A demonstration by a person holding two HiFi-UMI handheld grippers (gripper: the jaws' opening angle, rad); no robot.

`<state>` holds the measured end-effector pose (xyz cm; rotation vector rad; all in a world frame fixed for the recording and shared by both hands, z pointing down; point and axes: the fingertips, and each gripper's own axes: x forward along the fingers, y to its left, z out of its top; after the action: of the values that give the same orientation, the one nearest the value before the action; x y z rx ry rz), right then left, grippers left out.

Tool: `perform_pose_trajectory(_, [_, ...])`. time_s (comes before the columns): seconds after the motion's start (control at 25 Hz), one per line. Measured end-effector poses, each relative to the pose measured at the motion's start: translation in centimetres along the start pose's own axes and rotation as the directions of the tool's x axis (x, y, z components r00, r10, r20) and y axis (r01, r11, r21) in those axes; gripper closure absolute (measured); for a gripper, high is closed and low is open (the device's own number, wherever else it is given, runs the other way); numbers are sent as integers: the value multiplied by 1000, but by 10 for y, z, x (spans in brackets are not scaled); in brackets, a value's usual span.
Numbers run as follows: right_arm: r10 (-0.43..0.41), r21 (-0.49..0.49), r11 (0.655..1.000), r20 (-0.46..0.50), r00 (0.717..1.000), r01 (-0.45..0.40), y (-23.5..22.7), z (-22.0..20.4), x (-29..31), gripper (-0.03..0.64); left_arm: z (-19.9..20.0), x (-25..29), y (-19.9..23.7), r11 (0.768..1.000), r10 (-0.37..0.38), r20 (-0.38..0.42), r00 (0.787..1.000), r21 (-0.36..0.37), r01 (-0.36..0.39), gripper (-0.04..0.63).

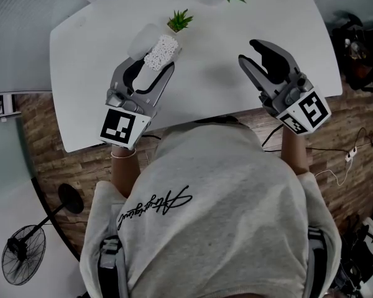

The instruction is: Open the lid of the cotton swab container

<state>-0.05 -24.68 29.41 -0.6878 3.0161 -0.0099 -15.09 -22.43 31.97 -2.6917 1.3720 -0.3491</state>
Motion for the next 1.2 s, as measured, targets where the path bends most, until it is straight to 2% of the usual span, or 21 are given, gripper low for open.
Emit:
perform_pose_trajectory(0.24, [-4,-12,1000,-10,1000,4,1,-4,1,467,-3,4,-3,1000,-21,-10,1000,4,21,400])
perform_pose_trajectory(0.6, [-19,-35,999,-4,1000,19,0,-3,-5,573,-1,8,-6,1000,-30,-3,1000,8,30,400])
perform_pose_trajectory(1.0, [-27,-42,999,11,1000,28,2,1,-8,615,1,5,-10,999,-31,-1,1000,15,31,401])
perform_pose_trajectory(1.2, [-30,-42,999,11,999,31,1,0,-9,615,1,3,-8,999,-30,0,1000,13,30,400])
